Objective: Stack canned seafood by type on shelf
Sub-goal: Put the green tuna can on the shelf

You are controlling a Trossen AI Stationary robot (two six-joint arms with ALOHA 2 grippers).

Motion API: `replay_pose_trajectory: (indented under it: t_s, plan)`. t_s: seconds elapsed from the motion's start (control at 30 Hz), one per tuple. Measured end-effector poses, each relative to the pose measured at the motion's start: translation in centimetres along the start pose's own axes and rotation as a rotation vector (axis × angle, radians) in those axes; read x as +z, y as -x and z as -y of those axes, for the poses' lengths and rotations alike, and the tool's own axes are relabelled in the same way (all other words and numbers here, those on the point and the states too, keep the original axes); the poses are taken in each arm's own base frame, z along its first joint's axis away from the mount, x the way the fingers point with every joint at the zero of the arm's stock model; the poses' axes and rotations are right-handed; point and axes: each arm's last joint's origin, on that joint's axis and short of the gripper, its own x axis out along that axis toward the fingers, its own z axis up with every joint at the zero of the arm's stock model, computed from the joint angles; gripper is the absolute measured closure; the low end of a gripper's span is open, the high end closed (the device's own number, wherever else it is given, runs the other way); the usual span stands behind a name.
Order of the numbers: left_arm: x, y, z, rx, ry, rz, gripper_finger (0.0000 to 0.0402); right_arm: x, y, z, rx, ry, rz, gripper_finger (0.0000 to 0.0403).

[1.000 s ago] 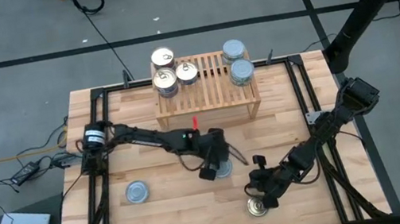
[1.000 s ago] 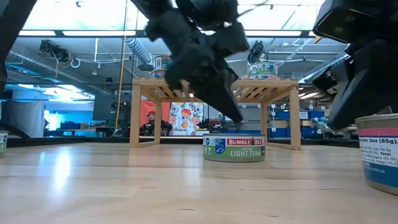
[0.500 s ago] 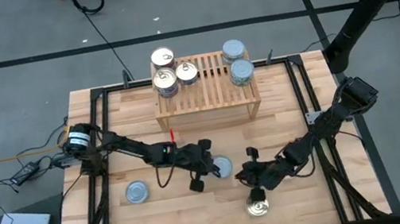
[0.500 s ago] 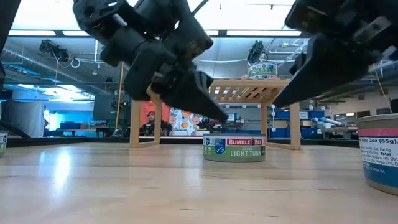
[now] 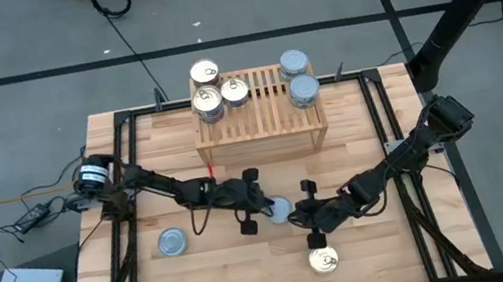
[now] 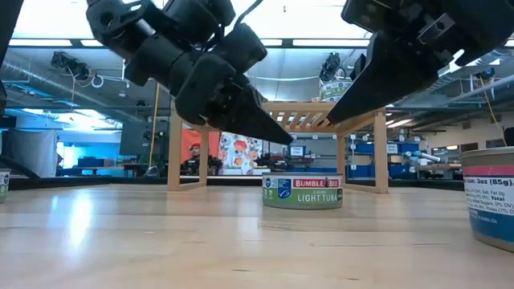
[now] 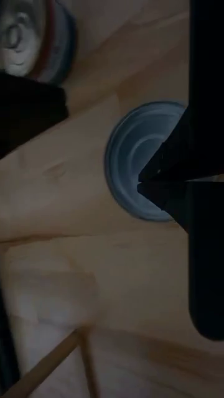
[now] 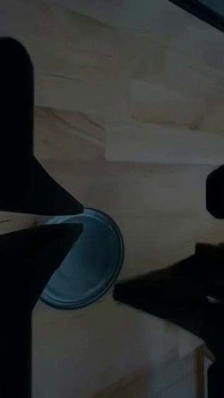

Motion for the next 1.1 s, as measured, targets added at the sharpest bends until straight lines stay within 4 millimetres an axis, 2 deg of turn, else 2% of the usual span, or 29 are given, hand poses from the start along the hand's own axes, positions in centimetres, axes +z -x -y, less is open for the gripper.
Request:
replay_pose_trajectory:
  t_s: [0.2, 0.37, 0.5, 0.67, 0.8, 1.0, 1.1]
  plan:
    - [-2.1, 1.1, -0.7, -0.025, 0.079, 0.158, 0.0401, 0.0, 0.0, 0.0, 0.000, 0.013, 0.000, 0.0318]
    - [-3.9, 2.0, -1.0, 0.025, 0.101, 0.205, 0.0401, 0.2, 0.0, -0.1, 0.008, 0.052, 0.022, 0.0285]
    - [-4.5, 2.1, -1.7, 0.050, 0.107, 0.184, 0.0401, 1.3, 0.1, -0.2, 0.007, 0.069, 0.034, 0.0282]
    - [-4.4, 2.1, -1.9, 0.016, 0.086, 0.207, 0.0401, 2.7, 0.2, 0.3, -0.022, 0.080, 0.009, 0.0283]
    - [-4.3, 2.1, -2.0, 0.005, 0.067, 0.212, 0.0401, 3.4, -1.2, 0.5, -0.013, 0.076, -0.080, 0.0283]
    - [-4.3, 2.1, -2.0, 0.007, 0.063, 0.218, 0.0401, 6.1, -3.5, -0.5, -0.027, 0.114, -0.271, 0.0283]
    - [-4.4, 2.1, -2.0, 0.006, 0.062, 0.210, 0.0401, 6.8, -4.2, -1.1, -0.024, 0.130, -0.347, 0.0281]
